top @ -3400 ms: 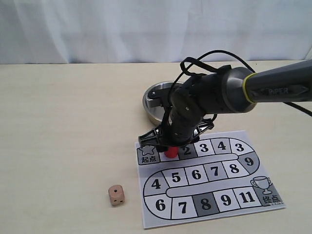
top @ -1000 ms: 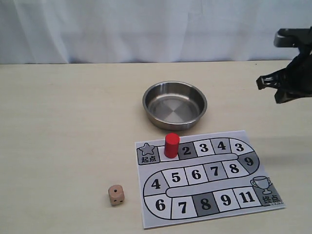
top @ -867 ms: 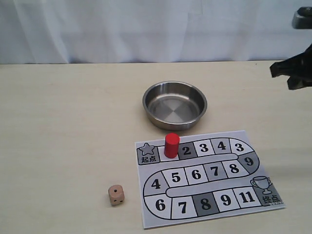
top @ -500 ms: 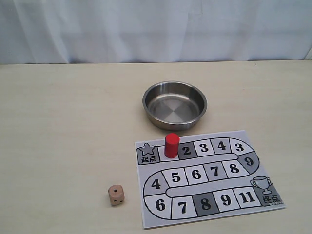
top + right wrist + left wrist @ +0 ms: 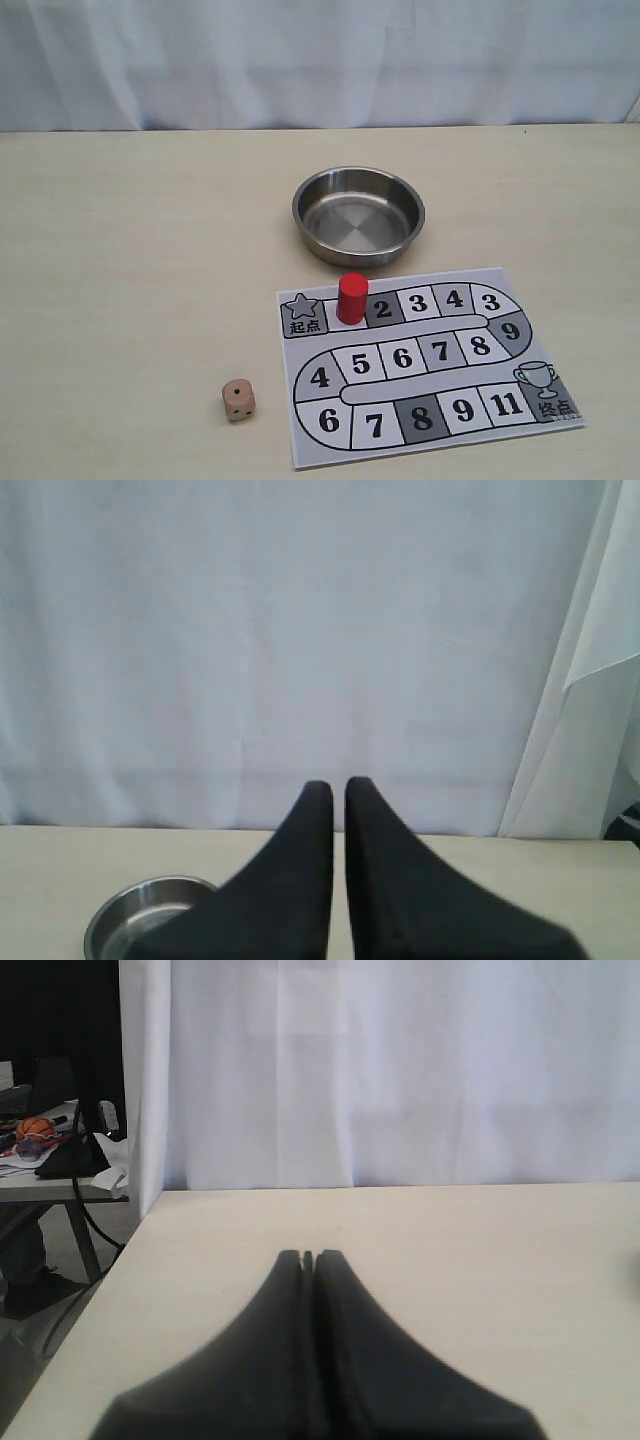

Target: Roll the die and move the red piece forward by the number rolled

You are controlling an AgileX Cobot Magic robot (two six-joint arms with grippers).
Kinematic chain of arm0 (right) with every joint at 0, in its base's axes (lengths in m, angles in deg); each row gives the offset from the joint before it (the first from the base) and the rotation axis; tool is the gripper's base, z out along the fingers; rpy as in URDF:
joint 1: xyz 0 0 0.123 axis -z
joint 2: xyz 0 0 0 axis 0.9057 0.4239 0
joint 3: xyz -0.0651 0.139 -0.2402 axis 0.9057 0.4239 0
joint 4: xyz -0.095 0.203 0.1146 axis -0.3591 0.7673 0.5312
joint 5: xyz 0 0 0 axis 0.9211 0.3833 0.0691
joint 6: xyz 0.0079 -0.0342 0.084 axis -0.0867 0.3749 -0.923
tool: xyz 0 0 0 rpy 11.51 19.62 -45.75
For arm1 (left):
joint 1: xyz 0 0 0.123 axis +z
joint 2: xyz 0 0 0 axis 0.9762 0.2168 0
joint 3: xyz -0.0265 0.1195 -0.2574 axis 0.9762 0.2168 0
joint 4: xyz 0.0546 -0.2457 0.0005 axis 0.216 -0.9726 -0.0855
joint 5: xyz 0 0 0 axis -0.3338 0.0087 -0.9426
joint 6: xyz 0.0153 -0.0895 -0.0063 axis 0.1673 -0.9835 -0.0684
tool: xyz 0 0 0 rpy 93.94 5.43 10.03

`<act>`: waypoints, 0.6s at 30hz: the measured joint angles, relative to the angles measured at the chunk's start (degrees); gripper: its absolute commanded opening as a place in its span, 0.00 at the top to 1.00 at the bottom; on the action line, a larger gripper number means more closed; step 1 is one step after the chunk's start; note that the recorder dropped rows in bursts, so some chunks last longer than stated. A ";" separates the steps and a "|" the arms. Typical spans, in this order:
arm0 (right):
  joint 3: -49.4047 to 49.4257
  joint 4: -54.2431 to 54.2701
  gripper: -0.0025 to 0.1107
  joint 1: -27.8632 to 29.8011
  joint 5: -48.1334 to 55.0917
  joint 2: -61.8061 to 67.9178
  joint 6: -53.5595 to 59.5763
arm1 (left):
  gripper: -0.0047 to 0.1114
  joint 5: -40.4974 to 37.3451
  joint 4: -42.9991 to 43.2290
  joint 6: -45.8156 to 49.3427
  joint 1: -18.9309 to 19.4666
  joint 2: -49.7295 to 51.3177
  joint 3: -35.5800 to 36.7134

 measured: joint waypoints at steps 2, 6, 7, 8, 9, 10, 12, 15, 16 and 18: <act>1.55 0.23 0.94 0.00 0.51 -3.60 0.00 | 0.96 0.00 0.00 0.00 0.00 0.00 0.00; 6.41 0.82 0.94 0.00 0.64 -11.21 0.00 | 0.96 0.00 0.00 0.00 0.00 0.00 0.00; 7.86 0.96 0.94 0.00 0.50 -13.24 0.00 | 0.96 0.00 0.00 0.00 0.00 0.00 0.00; 9.30 0.96 0.94 0.00 0.39 -15.26 0.00 | 0.96 0.00 0.00 0.00 0.00 0.00 0.00; 10.73 0.96 0.94 0.00 0.09 -16.99 0.00 | 0.96 0.00 0.00 0.00 0.00 0.00 0.00; 12.14 0.96 0.94 0.00 -0.56 -18.17 0.00 | 0.96 0.00 0.00 0.00 0.00 0.00 0.00; 13.94 0.96 0.94 0.00 -1.20 -18.87 0.00 | 0.96 0.00 0.00 0.00 0.00 0.00 0.00; 16.42 1.60 0.94 -0.66 -3.12 -18.77 0.00 | 0.96 0.00 0.00 0.00 0.00 0.00 0.00; 17.46 1.60 0.94 -1.08 -4.61 -18.77 0.00 | 0.96 0.00 0.00 0.00 0.00 0.00 0.00; 19.69 1.48 0.94 -1.46 -7.67 -18.77 0.00 | 0.96 0.00 0.00 0.00 0.00 0.00 0.00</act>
